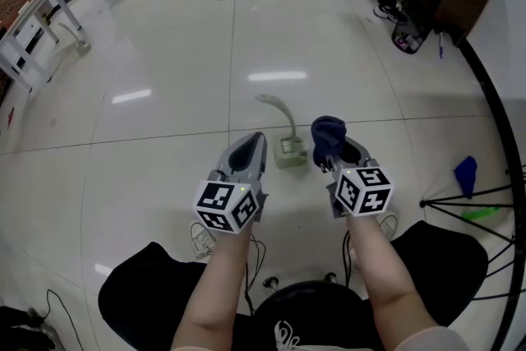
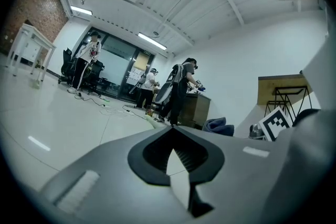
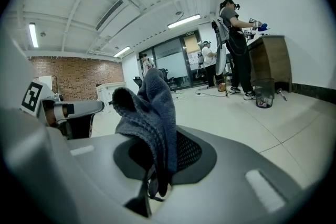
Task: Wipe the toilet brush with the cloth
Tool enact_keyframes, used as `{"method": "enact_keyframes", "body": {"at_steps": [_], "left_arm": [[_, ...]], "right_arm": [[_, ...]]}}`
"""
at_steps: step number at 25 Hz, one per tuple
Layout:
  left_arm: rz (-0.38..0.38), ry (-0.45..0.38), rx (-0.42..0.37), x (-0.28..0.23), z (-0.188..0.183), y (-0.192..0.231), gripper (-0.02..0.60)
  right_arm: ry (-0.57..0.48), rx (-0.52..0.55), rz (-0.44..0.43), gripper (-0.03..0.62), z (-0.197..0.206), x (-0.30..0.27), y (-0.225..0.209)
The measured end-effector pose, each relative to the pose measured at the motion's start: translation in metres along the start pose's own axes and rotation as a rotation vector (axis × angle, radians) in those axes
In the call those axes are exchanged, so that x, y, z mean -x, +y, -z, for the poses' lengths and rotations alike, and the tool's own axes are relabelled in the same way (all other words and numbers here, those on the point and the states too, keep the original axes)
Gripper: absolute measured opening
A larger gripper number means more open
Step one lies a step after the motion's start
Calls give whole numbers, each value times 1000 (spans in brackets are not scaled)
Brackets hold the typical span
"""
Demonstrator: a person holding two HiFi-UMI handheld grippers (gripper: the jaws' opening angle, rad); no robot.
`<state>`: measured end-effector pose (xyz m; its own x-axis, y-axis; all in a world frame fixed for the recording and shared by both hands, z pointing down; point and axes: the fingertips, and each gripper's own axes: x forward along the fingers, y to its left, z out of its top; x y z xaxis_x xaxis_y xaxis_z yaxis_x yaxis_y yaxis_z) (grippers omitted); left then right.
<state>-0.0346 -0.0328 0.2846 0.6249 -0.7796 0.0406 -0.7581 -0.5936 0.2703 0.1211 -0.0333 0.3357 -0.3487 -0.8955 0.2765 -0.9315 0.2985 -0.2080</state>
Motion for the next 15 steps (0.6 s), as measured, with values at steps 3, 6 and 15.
{"method": "enact_keyframes", "body": {"at_steps": [3, 6, 15], "left_arm": [[-1, 13, -8, -1, 2, -1, 5], [0, 25, -19, -1, 4, -3, 5], [22, 32, -14, -4, 8, -8, 5]], "right_arm": [[4, -15, 4, 57, 0, 1, -4], [2, -28, 5, 57, -1, 2, -4], [-3, -15, -36, 57, -5, 0, 1]]}}
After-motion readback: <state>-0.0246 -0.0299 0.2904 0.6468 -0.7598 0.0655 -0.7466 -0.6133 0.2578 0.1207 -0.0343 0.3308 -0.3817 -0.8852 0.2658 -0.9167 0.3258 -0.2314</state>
